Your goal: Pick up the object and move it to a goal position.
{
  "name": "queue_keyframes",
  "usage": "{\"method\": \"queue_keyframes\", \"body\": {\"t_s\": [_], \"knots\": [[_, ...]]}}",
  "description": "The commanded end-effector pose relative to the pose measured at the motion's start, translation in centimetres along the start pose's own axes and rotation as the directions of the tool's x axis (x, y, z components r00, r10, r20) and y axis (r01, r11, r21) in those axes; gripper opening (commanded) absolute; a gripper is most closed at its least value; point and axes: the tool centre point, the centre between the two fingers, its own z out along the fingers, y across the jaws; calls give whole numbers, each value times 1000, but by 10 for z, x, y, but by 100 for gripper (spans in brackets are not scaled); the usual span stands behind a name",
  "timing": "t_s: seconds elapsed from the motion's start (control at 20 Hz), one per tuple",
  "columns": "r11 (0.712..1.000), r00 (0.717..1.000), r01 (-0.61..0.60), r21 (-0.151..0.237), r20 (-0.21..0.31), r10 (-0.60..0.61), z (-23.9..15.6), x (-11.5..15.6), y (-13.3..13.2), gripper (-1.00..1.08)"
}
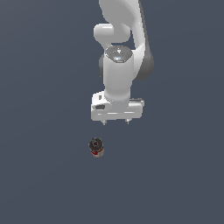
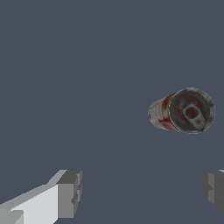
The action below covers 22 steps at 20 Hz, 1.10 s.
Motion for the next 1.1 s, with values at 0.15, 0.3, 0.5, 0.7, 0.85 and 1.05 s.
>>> {"method": "queue_keyframes", "body": {"t_s": [0.15,0.3,0.5,0.7,0.85,1.05], "knots": [[997,997,71,-1,10,-71,7,8,10,100],[992,992,124,0,17,-124,13,14,18,100],[978,977,209,3,27,-209,22,22,31,100],[955,955,295,9,38,-295,32,31,45,100],[934,933,358,16,45,-358,40,36,56,100],[902,900,432,26,51,-432,50,42,70,100]]}}
